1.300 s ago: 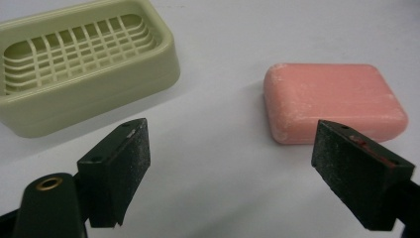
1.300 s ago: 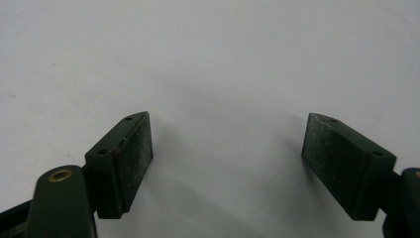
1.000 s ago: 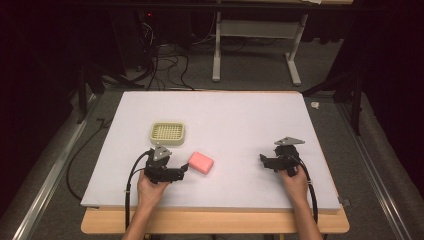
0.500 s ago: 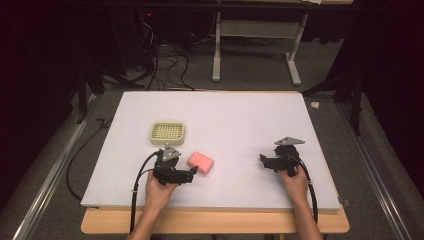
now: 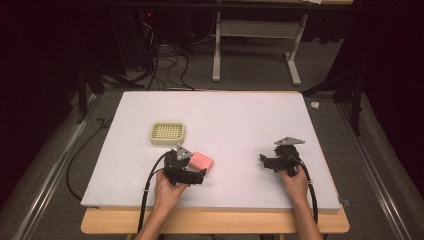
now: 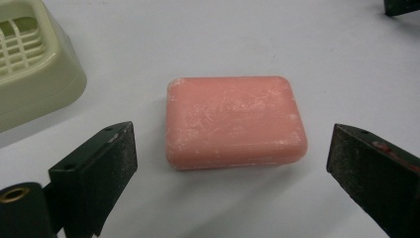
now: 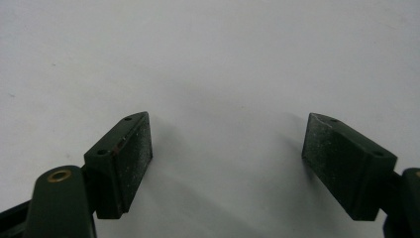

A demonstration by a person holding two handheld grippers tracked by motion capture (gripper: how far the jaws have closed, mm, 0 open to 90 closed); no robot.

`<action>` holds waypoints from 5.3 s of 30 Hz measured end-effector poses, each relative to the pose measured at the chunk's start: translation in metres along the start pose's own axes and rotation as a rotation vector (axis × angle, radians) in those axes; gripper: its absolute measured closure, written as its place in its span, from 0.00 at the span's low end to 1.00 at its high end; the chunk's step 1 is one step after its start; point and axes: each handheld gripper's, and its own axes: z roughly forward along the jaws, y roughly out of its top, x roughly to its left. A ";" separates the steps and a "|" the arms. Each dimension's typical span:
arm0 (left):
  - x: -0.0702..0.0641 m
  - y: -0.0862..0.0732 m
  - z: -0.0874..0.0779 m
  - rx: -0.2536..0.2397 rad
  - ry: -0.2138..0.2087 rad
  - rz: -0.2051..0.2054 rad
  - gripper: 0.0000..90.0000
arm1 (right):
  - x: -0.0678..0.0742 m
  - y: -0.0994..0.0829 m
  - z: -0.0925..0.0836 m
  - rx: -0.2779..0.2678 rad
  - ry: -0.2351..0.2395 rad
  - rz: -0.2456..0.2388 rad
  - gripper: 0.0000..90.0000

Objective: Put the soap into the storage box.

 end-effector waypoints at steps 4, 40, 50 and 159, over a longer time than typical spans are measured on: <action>-0.003 0.001 0.006 0.013 0.012 0.008 0.06 | 0.000 0.000 0.000 0.000 0.000 0.001 0.22; -0.006 0.003 0.043 0.056 0.043 0.004 0.10 | 0.000 0.000 0.000 -0.001 -0.001 0.000 0.22; -0.007 0.003 0.044 0.047 0.047 0.009 0.10 | 0.000 0.000 0.000 -0.001 0.000 0.000 0.22; 0.056 -0.013 -0.032 -0.075 0.107 -0.068 0.16 | 0.000 0.000 0.000 -0.001 -0.001 0.002 0.22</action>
